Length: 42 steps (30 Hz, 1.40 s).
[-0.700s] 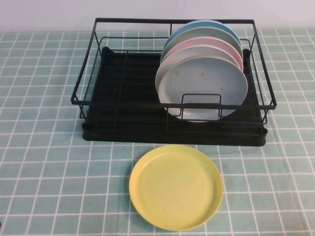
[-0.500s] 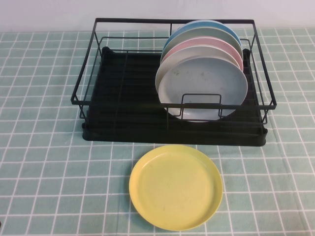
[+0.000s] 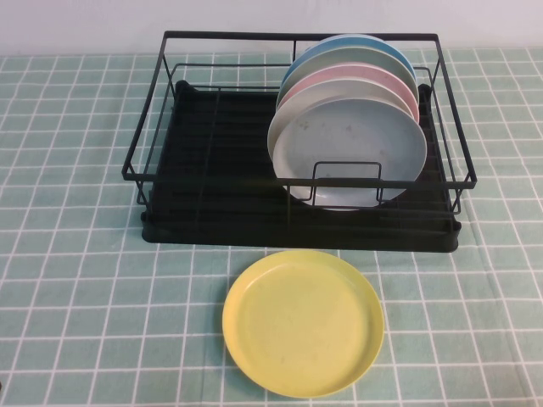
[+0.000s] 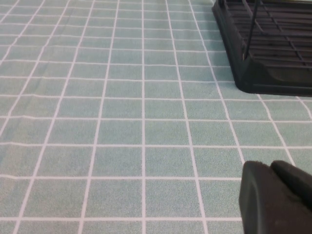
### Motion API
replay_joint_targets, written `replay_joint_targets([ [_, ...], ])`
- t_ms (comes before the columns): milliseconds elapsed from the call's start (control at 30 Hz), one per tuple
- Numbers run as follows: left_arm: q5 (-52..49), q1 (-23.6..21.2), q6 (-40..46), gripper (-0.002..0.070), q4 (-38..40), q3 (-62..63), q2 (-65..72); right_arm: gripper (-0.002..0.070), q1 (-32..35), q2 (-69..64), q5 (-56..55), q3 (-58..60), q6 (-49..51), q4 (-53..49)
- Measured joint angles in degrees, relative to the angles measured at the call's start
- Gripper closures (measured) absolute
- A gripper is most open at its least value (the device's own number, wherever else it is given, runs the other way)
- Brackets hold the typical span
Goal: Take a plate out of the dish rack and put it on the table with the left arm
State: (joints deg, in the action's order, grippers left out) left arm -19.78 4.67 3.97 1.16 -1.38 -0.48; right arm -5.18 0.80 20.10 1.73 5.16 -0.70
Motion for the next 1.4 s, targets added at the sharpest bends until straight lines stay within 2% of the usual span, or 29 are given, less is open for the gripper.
replay_joint_targets([
  [100, 0.62, 0.0, -0.16, 0.0678, 0.42, 0.0, 0.0, 0.0694, 0.0, 0.0, 0.0, 0.0, 0.0, 0.0],
  [167, 2.14, 0.0, -2.84, 0.0678, 3.42, 0.0, 0.0, 0.0694, 0.0, 0.0, 0.0, 0.0, 0.0, 0.0],
  [333, 9.77, 0.0, -16.14, 0.0678, 20.53, 0.0, 0.0, 0.0694, 0.0, 0.0, 0.0, 0.0, 0.0, 0.0],
  [400, 12.03, 0.0, -18.86, 0.0678, 24.11, 0.0, 0.0, 0.0694, 0.0, 0.0, 0.0, 0.0, 0.0, 0.0],
  [633, 19.0, 0.0, -20.28, 0.0678, 27.24, 0.0, 0.0, 0.0694, 0.0, 0.0, 0.0, 0.0, 0.0, 0.0],
  [733, 12.96, 0.0, -18.3, 0.0678, 25.73, 1.73, 0.0, 0.0694, 0.0, 0.0, 0.0, 0.0, 0.0, 0.0],
  [900, -5.75, 0.0, -5.36, 0.0678, 20.88, 16.58, 8.11, 0.0694, 0.0, 0.0, 0.0, 0.0, 0.0, 0.0],
  [1133, -23.39, 0.0, 21.5, 0.0678, 20.6, 39.43, 30.19, 0.0694, 0.0, 0.0, 0.0, 0.0, 0.0, 0.0],
  [1233, -27.28, 0.0, 33.88, 0.0678, 25.13, 45.91, 38.17, 0.0694, 0.0, 0.0, 0.0, 0.0, 0.0, 0.0],
  [1400, -31.39, 0.0, 56.71, 0.0678, 39.07, 54.83, 50.71, 0.0694, 0.0, 0.0, 0.0, 0.0, 0.0, 0.0],
])
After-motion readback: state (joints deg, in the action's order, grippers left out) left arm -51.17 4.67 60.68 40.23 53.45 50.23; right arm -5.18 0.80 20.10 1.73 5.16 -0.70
